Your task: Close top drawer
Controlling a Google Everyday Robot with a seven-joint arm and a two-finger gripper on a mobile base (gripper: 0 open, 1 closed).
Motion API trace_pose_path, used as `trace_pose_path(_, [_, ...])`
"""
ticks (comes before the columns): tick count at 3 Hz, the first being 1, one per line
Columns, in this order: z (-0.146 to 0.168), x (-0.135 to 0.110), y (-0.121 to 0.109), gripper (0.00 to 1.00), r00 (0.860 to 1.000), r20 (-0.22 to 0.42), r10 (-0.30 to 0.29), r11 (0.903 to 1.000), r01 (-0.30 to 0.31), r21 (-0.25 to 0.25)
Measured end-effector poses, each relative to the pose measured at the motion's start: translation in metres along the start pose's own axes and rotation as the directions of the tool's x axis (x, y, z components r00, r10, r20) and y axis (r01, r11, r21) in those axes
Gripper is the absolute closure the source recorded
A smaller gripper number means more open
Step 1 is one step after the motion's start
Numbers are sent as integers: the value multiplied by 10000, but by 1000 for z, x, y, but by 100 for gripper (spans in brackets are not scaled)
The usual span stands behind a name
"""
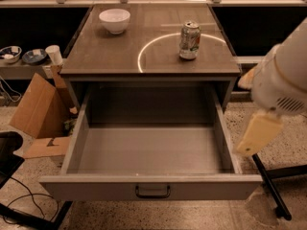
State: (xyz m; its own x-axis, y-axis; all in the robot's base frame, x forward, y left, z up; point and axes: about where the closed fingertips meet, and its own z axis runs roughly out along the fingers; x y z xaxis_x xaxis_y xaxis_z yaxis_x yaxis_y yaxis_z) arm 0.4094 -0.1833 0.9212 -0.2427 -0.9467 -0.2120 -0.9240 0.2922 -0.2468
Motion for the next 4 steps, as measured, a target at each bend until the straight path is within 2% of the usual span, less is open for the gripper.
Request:
trace_pose_path(1, [36, 0, 41, 41, 9989, 290, 365, 9993, -366, 19])
trace_pose_path(2, [83, 17, 89, 64, 9960, 62, 896, 9956, -894, -286])
trace_pose_path(3, [143, 41, 142, 87, 9899, -465, 1341, 9862, -1379, -917])
trace_pose_path(4, [212, 75, 197, 100, 9765, -991, 1913, 9668, -2049, -1525])
